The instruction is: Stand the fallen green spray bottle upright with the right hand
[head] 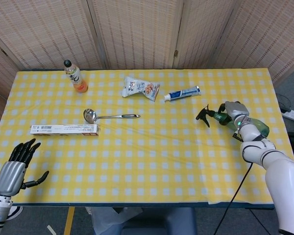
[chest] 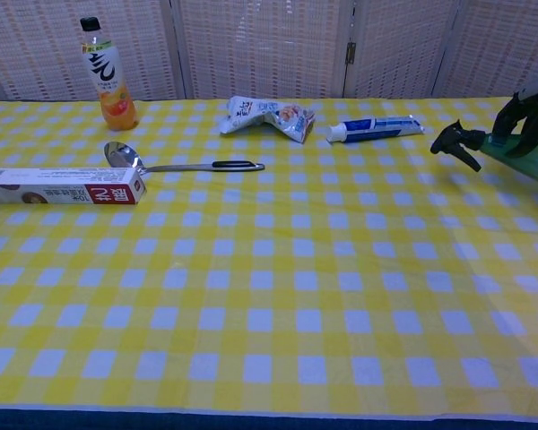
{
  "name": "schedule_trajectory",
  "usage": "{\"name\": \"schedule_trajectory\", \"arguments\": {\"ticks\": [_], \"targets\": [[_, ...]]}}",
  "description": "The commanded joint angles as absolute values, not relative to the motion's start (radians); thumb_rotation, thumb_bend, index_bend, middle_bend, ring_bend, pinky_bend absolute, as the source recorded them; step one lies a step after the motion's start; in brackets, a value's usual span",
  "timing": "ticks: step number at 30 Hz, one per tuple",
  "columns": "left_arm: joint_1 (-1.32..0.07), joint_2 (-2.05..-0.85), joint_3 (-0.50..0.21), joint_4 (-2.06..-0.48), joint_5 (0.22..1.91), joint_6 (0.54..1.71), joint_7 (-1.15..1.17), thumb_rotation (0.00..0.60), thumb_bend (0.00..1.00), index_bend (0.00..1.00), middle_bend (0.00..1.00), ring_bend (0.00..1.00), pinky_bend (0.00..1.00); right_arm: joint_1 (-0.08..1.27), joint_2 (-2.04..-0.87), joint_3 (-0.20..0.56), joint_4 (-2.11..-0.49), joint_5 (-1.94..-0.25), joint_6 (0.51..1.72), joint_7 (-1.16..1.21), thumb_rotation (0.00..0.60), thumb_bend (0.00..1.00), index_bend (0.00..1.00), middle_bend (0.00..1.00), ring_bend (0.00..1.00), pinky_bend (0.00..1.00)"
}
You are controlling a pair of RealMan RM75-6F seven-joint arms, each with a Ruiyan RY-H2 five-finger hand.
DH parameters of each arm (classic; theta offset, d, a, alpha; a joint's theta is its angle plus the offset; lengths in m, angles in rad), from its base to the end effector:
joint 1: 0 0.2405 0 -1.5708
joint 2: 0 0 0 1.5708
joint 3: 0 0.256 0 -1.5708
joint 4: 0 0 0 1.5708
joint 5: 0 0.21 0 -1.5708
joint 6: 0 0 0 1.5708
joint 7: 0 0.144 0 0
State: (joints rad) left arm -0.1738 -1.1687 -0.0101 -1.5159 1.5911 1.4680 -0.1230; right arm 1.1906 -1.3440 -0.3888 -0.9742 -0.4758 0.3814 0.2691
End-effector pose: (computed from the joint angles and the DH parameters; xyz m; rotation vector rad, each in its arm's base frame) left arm -0.3014 0.2006 0.1390 -1.5183 -0.9144 -1.0322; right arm -0.2668 -0.4659 0.1091 1.4708 -1.3746 0.3885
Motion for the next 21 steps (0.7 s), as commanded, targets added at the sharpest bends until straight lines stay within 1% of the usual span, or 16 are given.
{"name": "schedule_trajectory", "arguments": {"ticks": [1,4,5,7,10,14,19,21], "targets": [[-0.173,-1.170,-0.008,-1.520,1.595,1.470,-0.114,0.247,0.33,0.00,0.00,0.00,0.00,1.128,-1.253,-0.274,-1.129,-0.531,0.598,0.263,0.600,0.38,0.67,0.30,0.32,0.04],[-0.172,-1.171,-0.007,-1.524,1.601,1.474,-0.105,0.245,0.33,0.00,0.00,0.00,0.00,1.060,-1.230,-0.209,-1.210,-0.590,0.740,0.280,0.600,0.38,0.67,0.30,0.33,0.04],[-0.172,-1.171,-0.006,-1.526,1.602,1.474,-0.102,0.244,0.33,0.00,0.00,0.00,0.00,1.039,-1.225,-0.190,-1.230,-0.609,0.769,0.291,0.600,0.38,0.67,0.30,0.34,0.04],[-0.172,-1.172,-0.004,-1.528,1.605,1.474,-0.097,0.247,0.33,0.00,0.00,0.00,0.00,1.001,-1.210,-0.148,-1.266,-0.645,0.812,0.327,0.600,0.38,0.68,0.32,0.34,0.05],[-0.172,-1.173,-0.002,-1.531,1.608,1.474,-0.090,0.245,0.33,0.00,0.00,0.00,0.00,0.942,-1.186,-0.068,-1.300,-0.705,0.861,0.405,0.600,0.38,0.70,0.35,0.36,0.09],[-0.173,-1.175,-0.003,-1.532,1.606,1.471,-0.083,0.246,0.33,0.00,0.00,0.00,0.00,0.886,-1.171,0.008,-1.328,-0.777,0.916,0.466,0.600,0.38,0.71,0.36,0.37,0.09],[-0.172,-1.174,-0.005,-1.534,1.603,1.471,-0.081,0.247,0.33,0.00,0.00,0.00,0.00,0.784,-1.214,0.092,-1.352,-0.888,1.061,0.587,0.600,0.38,0.71,0.37,0.38,0.13],[-0.172,-1.174,-0.005,-1.534,1.604,1.474,-0.080,0.246,0.33,0.00,0.00,0.00,0.00,0.736,-1.260,0.122,-1.337,-0.935,1.136,0.648,0.600,0.38,0.72,0.39,0.40,0.17]]}}
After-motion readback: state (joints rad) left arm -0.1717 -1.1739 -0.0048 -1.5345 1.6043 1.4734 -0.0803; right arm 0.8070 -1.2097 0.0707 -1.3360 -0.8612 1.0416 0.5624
